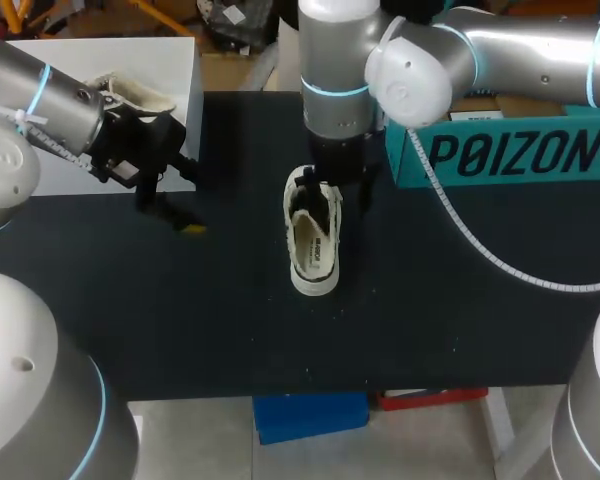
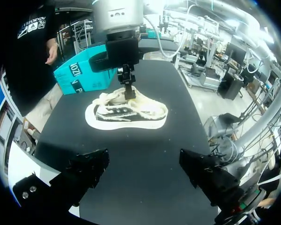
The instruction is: Take the shoe out of the shoebox, open the shoe tongue, remove and reinsert the insole, then place the shoe into the shoebox
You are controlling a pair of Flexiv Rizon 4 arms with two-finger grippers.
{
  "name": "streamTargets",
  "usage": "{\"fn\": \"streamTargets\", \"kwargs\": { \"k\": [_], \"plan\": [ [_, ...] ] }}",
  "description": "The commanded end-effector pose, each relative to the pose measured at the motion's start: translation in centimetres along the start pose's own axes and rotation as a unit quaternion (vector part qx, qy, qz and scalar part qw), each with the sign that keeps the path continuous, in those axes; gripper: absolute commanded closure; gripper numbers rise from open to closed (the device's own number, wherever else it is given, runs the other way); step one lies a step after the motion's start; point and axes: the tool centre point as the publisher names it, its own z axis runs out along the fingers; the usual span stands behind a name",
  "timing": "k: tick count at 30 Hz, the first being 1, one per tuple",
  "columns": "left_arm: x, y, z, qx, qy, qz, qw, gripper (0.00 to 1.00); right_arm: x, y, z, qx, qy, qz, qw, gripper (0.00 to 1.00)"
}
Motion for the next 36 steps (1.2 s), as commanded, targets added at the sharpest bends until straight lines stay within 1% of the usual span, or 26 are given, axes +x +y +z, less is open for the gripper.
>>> {"fn": "streamTargets", "kwargs": {
  "k": [1,2,4,6,7,8,9,10,12,13,14,20,23,26,27,29,32,36],
  "plan": [
    [0.1,0.1,0.1,0.000,-0.002,0.001,1.000,0.00,0.6,0.3,1.1,-0.002,-0.012,0.009,1.000,0.30],
    [0.1,0.1,0.1,0.000,-0.002,0.001,1.000,0.00,0.5,0.3,1.3,-0.001,-0.017,0.010,1.000,0.30],
    [0.1,0.1,0.1,0.000,-0.002,0.001,1.000,0.00,0.4,0.3,1.7,0.001,-0.022,0.014,1.000,0.35],
    [0.1,0.1,0.1,0.000,-0.002,0.001,1.000,0.00,0.3,0.2,1.9,0.002,-0.023,0.016,1.000,0.33],
    [0.1,0.1,0.1,0.000,-0.002,0.001,1.000,0.00,0.3,0.2,1.9,0.004,-0.024,0.017,1.000,0.35],
    [0.1,0.1,0.1,0.000,-0.002,0.001,1.000,0.00,0.3,0.1,2.0,0.005,-0.027,0.018,0.999,0.41],
    [0.1,0.1,0.1,0.000,-0.002,0.001,1.000,0.00,0.3,0.0,2.2,0.008,-0.028,0.019,0.999,0.51],
    [0.1,0.1,0.1,0.000,-0.002,0.001,1.000,0.00,0.2,0.0,2.4,0.010,-0.027,0.020,0.999,0.57],
    [0.1,0.1,0.1,0.000,-0.002,0.001,1.000,0.00,0.2,-0.1,2.5,0.011,-0.026,0.022,0.999,0.83],
    [0.1,0.1,0.1,0.000,-0.002,0.001,1.000,0.00,0.2,-0.2,2.4,0.012,-0.026,0.022,0.999,0.97],
    [0.1,0.1,0.1,0.000,-0.002,0.001,1.000,0.00,0.2,-0.3,2.4,0.012,-0.026,0.023,0.999,1.00],
    [0.1,0.1,0.1,0.000,-0.002,0.001,1.000,0.00,0.0,-0.5,1.9,0.017,-0.025,0.023,0.999,1.00],
    [0.1,0.1,0.1,0.000,-0.002,0.001,1.000,0.00,-0.3,-0.5,0.8,0.025,-0.022,0.020,0.999,1.00],
    [0.1,0.1,0.1,0.000,-0.002,0.001,1.000,0.00,-0.7,-0.5,-0.6,0.022,-0.024,0.004,0.999,1.00],
    [0.1,0.1,0.1,0.000,-0.002,0.001,1.000,0.00,-0.9,-0.5,-1.1,0.015,-0.024,-0.005,1.000,1.00],
    [0.1,0.1,0.1,0.000,-0.002,0.001,1.000,0.00,-1.3,-0.4,-2.4,0.004,-0.034,-0.027,0.999,1.00],
    [0.1,0.1,0.1,0.000,-0.002,0.001,1.000,0.00,-2.1,-0.3,-4.7,-0.020,-0.050,-0.080,0.995,1.00],
    [0.1,0.1,0.1,0.000,-0.002,0.001,1.000,0.00,-3.5,-0.3,-7.7,-0.047,-0.076,-0.174,0.981,1.00]
  ]
}}
